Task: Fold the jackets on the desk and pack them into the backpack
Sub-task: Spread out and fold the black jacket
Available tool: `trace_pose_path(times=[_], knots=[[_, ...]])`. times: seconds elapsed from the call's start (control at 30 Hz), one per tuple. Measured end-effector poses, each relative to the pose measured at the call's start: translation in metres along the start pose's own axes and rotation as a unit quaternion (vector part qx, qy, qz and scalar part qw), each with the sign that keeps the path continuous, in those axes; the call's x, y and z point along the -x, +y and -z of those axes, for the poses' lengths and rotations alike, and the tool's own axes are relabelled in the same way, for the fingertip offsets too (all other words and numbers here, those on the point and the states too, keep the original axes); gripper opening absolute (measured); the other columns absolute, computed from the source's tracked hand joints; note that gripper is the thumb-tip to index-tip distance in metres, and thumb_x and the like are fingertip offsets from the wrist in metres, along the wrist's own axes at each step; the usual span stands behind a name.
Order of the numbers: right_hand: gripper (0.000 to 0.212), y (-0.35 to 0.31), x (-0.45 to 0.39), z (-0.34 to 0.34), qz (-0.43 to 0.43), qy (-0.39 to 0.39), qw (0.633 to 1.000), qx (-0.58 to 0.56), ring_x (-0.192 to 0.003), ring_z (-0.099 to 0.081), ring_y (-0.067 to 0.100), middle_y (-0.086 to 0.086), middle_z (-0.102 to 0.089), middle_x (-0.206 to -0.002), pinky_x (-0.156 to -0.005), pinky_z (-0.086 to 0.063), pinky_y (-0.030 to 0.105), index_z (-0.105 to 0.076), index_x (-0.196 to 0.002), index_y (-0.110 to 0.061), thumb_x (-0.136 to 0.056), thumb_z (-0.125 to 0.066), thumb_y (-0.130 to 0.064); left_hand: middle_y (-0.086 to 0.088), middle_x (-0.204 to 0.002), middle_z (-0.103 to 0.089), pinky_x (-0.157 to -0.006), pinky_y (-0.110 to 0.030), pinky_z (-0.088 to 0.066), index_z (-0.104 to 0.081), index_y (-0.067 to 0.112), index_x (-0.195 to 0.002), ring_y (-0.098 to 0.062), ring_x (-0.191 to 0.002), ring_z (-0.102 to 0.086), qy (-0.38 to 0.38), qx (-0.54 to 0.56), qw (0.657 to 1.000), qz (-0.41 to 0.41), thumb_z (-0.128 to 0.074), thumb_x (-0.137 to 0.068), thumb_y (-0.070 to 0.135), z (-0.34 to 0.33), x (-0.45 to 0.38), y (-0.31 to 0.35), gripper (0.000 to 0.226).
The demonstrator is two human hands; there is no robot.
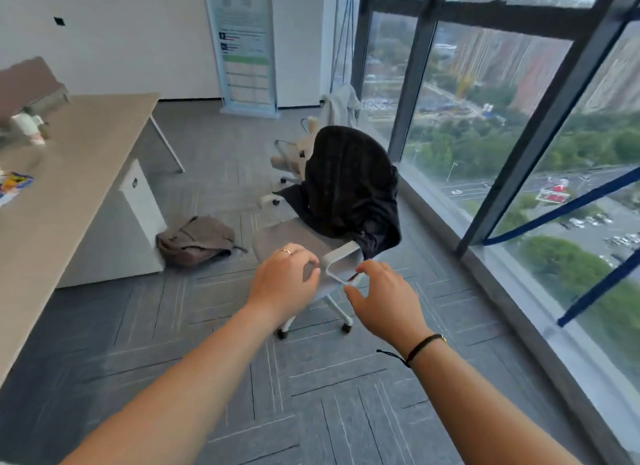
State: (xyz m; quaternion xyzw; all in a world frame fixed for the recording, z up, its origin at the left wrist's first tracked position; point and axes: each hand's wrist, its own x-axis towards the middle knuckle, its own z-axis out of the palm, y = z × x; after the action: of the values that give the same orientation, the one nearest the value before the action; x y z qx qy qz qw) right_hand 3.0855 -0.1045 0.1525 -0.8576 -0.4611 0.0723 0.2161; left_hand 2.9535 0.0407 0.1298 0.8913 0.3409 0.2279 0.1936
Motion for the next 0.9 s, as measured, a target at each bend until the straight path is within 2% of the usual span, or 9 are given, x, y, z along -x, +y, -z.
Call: trace_pose_path(times=[0.3,0.43,0.6,0.73,0.8,0.9], knots=[[0.045,-0.001,-0.109,-0.024,-0.069,0.027,0.997,-0.022,-0.108,-0.059,0.020,-0.002,-0.056,-0.130,-0.085,-0.051,0.032,-0.050,-0.133,-0.023,-0.095,-0.058,-0.046,0.013,-0.118,-0.059,-0.080,-0.026,-0.040,-0.068,0.028,-0.111,-0.009,-0.110,-0.053,-0.013,0.022,0.999,-0.030,-0.058,-0.095,0.035,-0.018,-0.131,-0.040,0.021],[0.044,0.017,-0.177,-0.042,-0.081,0.035,0.996,-0.026,-0.101,-0.061,0.019,-0.002,-0.057,-0.125,-0.076,-0.048,0.030,-0.051,-0.130,-0.025,-0.094,-0.059,-0.048,0.014,-0.123,-0.056,-0.082,-0.028,-0.040,-0.065,0.030,-0.116,-0.008,-0.115,-0.049,-0.032,0.028,0.999,-0.019,-0.057,-0.095,0.037,-0.040,-0.193,-0.060,0.024],[0.052,0.048,-0.295,-0.061,-0.090,0.068,0.990,-0.082,-0.107,-0.059,0.018,-0.002,-0.059,-0.123,-0.087,-0.052,0.036,-0.049,-0.134,-0.023,-0.093,-0.059,-0.054,0.019,-0.127,-0.055,-0.087,-0.032,-0.044,-0.062,0.036,-0.121,-0.008,-0.116,-0.052,-0.086,-0.017,0.996,-0.018,-0.054,-0.096,0.042,-0.062,-0.292,-0.087,0.026],[0.053,0.068,-0.394,-0.060,-0.105,0.076,0.986,-0.109,-0.115,-0.058,0.021,0.001,-0.058,-0.129,-0.092,-0.052,0.039,-0.047,-0.138,-0.021,-0.096,-0.056,-0.053,0.019,-0.128,-0.054,-0.084,-0.029,-0.038,-0.062,0.035,-0.122,-0.003,-0.107,-0.053,-0.098,-0.048,0.994,-0.004,-0.055,-0.097,0.040,-0.070,-0.382,-0.102,0.026],[0.051,0.074,-0.437,-0.057,-0.100,0.078,0.986,-0.106,-0.114,-0.059,0.020,0.000,-0.058,-0.129,-0.090,-0.051,0.037,-0.047,-0.138,-0.022,-0.097,-0.055,-0.052,0.019,-0.128,-0.055,-0.089,-0.033,-0.045,-0.063,0.036,-0.122,0.000,-0.101,-0.053,-0.097,-0.047,0.994,-0.010,-0.056,-0.097,0.039,-0.074,-0.424,-0.108,0.026],[0.049,0.081,-0.493,-0.051,-0.089,0.092,0.987,-0.098,-0.110,-0.060,0.020,0.000,-0.059,-0.125,-0.087,-0.052,0.036,-0.049,-0.137,-0.023,-0.097,-0.055,-0.051,0.017,-0.124,-0.058,-0.094,-0.036,-0.051,-0.065,0.035,-0.119,-0.004,-0.109,-0.056,-0.071,-0.004,0.997,-0.010,-0.058,-0.096,0.037,-0.086,-0.480,-0.115,0.025]])
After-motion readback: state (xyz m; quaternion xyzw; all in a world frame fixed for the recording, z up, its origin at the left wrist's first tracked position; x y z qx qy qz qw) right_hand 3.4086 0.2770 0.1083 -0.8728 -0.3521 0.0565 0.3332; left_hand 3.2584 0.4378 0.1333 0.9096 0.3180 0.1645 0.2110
